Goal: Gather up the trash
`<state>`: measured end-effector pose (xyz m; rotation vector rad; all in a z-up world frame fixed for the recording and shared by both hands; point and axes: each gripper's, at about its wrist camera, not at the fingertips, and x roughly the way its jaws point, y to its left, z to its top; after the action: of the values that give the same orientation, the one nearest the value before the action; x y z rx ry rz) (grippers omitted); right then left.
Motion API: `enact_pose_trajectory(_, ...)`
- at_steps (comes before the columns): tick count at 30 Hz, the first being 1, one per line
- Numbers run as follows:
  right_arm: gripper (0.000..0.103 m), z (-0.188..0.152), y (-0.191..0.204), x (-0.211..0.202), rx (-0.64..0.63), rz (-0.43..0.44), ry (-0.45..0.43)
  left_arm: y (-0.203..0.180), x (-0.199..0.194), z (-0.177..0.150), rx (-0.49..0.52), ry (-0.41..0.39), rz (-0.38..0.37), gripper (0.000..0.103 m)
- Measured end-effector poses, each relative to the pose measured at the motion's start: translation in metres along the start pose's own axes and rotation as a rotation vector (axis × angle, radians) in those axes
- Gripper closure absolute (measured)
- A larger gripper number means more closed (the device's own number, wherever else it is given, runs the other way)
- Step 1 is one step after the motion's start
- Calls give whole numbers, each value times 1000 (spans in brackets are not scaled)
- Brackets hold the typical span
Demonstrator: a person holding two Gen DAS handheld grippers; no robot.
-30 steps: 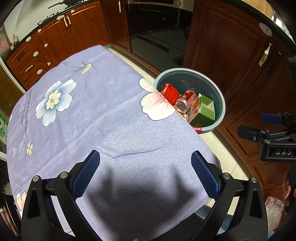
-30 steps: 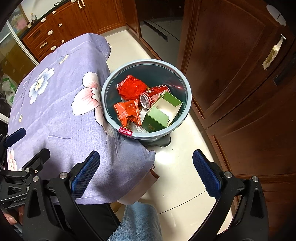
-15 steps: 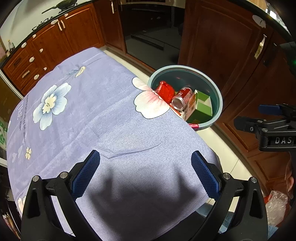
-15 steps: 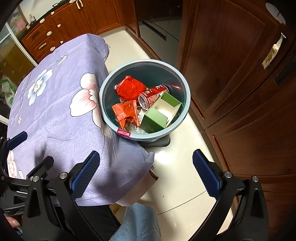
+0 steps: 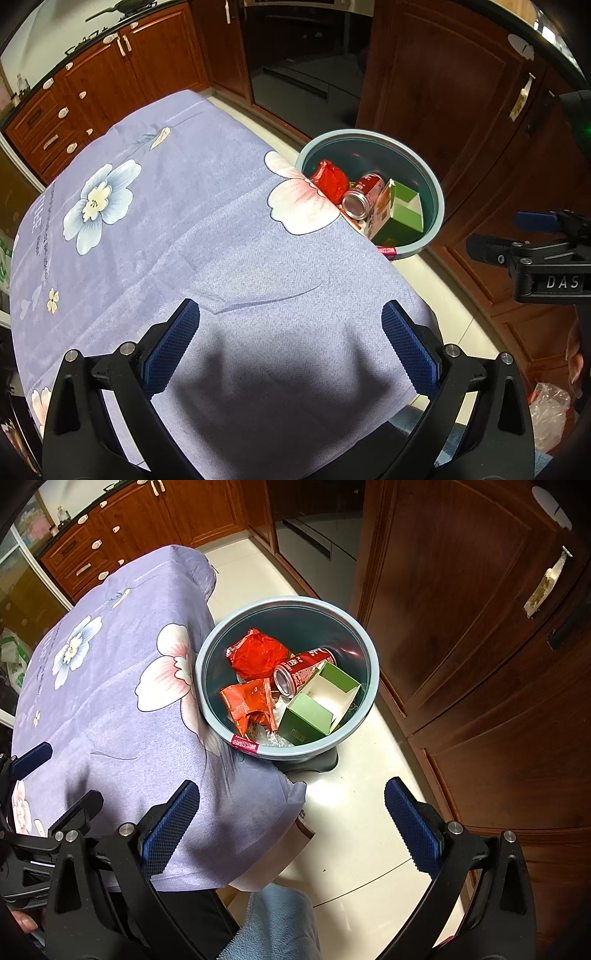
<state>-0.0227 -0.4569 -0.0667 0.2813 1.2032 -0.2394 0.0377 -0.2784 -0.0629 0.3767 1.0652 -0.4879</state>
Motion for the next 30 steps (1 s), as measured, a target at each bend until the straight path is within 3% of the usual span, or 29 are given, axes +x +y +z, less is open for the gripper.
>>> enact_pose_trajectory(30,7,-1,1,4,-5,-5,7,0,5,0,4,21,11,4)
